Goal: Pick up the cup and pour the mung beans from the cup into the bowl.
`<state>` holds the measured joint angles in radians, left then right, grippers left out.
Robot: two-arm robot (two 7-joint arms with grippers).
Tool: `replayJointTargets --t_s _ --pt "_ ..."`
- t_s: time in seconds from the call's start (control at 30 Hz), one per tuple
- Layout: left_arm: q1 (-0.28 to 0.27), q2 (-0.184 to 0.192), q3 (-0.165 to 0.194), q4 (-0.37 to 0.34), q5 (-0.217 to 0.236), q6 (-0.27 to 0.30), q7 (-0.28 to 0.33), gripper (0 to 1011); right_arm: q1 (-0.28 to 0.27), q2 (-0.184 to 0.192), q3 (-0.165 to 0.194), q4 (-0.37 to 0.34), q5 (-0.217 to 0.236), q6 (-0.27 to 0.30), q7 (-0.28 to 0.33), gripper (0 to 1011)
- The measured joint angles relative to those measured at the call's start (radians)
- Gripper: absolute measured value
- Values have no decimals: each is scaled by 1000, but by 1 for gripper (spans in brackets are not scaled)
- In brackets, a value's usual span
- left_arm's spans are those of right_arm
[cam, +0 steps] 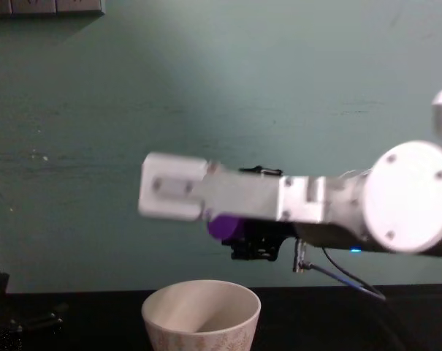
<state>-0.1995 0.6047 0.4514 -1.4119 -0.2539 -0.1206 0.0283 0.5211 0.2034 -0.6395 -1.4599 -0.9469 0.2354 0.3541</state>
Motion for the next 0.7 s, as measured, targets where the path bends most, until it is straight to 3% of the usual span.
replayJointTargets --t_s 0.03,0.13,0.17,0.2,0.33,0.37,0.47,0.57,0.67,0.7 --pt "0 0 0 0 0 0 0 1000 -6 -2 13 -3 24 -5 -3 731" --pt "0 0 0 0 0 0 0 1000 -46 -16 100 -14 174 -38 -12 731" --pt "0 0 0 0 0 0 0 1000 -46 -16 100 -14 174 -38 -12 731" --pt "0 0 0 0 0 0 0 1000 -60 -20 131 -17 233 -50 -11 731" --pt "0 0 0 0 0 0 0 1000 -96 -30 205 -20 369 -78 4 731" --pt "0 0 0 0 0 0 0 1000 -96 -30 205 -20 369 -78 4 731" --pt "0 0 0 0 0 0 0 1000 -122 -36 254 -19 465 -96 13 731" --pt "0 0 0 0 0 0 0 1000 -140 -39 285 -16 523 -107 21 731" --pt "0 0 0 0 0 0 0 1000 -169 -52 343 -4 634 -122 38 731" --pt "0 0 0 0 0 0 0 1000 -169 -52 343 -4 634 -122 38 731"
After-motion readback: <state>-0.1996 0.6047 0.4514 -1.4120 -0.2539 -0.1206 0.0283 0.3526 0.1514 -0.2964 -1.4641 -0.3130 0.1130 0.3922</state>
